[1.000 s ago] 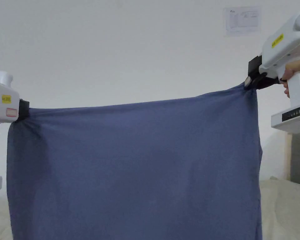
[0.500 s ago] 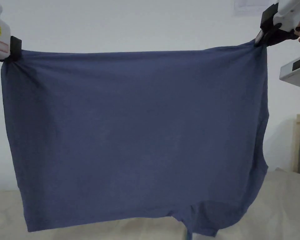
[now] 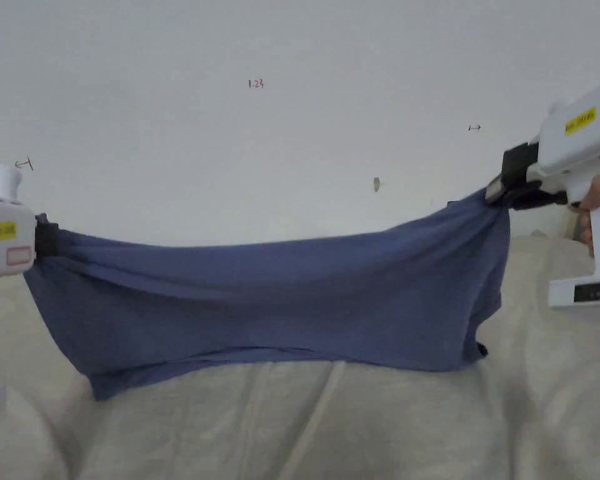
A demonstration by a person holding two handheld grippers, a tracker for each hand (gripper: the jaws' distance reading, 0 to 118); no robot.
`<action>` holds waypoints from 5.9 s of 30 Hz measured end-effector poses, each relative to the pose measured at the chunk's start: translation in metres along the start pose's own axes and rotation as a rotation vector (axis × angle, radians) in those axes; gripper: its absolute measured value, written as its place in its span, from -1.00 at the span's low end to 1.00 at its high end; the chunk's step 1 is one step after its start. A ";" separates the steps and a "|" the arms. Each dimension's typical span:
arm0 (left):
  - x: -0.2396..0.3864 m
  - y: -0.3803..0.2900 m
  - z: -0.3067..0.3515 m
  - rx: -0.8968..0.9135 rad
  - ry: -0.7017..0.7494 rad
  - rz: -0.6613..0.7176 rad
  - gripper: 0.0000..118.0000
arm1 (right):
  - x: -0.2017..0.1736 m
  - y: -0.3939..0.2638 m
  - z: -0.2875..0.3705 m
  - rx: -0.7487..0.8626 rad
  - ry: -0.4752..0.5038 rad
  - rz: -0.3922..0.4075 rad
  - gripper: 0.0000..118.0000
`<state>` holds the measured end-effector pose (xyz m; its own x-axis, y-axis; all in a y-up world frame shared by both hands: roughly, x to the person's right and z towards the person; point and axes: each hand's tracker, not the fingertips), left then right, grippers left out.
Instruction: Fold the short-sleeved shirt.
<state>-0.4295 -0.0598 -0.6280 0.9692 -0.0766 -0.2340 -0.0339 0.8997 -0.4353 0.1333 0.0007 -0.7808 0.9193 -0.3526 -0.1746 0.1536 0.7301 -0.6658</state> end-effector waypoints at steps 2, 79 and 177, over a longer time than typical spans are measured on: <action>0.003 -0.046 0.007 -0.049 -0.047 0.034 -0.93 | 0.018 -0.046 -0.020 -0.063 -0.021 -0.035 -0.96; -0.016 -0.398 0.363 -0.222 -0.026 0.176 0.75 | 0.047 -0.515 0.235 -0.116 -0.057 0.163 -1.00; 0.012 -0.365 0.254 -0.428 -0.023 0.115 0.23 | 0.100 -0.452 0.186 -0.105 -0.160 0.035 -1.00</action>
<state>-0.3437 -0.2799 -0.2514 0.9581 0.0277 -0.2851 -0.2356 0.6422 -0.7295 0.2233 -0.2560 -0.3625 0.9706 -0.2243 -0.0870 0.0894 0.6721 -0.7350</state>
